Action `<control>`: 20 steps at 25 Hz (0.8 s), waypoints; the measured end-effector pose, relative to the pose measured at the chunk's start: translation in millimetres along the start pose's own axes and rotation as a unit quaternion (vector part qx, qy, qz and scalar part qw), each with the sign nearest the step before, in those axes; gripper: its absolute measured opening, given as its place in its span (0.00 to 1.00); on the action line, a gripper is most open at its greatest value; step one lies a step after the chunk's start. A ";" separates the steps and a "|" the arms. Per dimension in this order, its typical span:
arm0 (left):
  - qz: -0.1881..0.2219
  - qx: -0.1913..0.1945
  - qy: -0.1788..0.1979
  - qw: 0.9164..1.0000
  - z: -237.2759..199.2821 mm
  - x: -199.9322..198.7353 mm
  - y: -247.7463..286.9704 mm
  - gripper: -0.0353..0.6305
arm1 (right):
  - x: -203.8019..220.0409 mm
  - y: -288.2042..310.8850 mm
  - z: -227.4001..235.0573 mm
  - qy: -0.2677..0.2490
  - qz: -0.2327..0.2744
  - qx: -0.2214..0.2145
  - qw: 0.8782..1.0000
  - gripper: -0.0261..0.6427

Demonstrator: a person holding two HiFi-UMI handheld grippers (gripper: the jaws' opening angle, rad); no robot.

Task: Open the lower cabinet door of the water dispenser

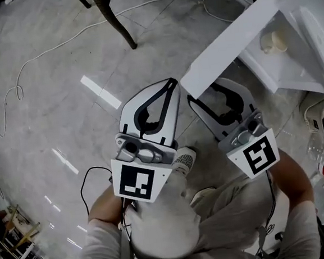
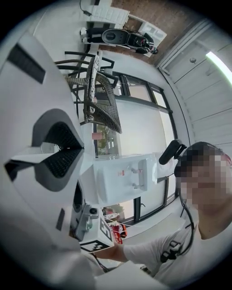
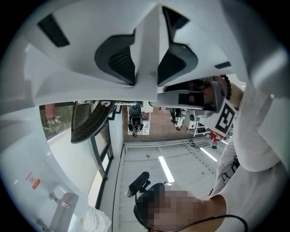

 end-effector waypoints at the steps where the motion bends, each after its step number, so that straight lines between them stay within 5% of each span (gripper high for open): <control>1: 0.002 -0.003 0.001 1.000 -2.4 -1.2 -1.5 0.06 | 0.0 5.3 1.2 0.002 0.002 0.000 1.000 0.28; 20: 0.015 0.016 0.014 1.000 11.3 -5.5 -3.6 0.06 | 2.6 4.5 -1.8 0.022 0.025 0.027 0.999 0.27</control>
Point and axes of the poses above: the fingertips, and each gripper's own axes: y forward along the fingers, z to its right, x out of its underside, the point moved 5 cm from there along -y, backward along the fingers, and after that the axes turned 1 degree about y, right-handed, at the moved point
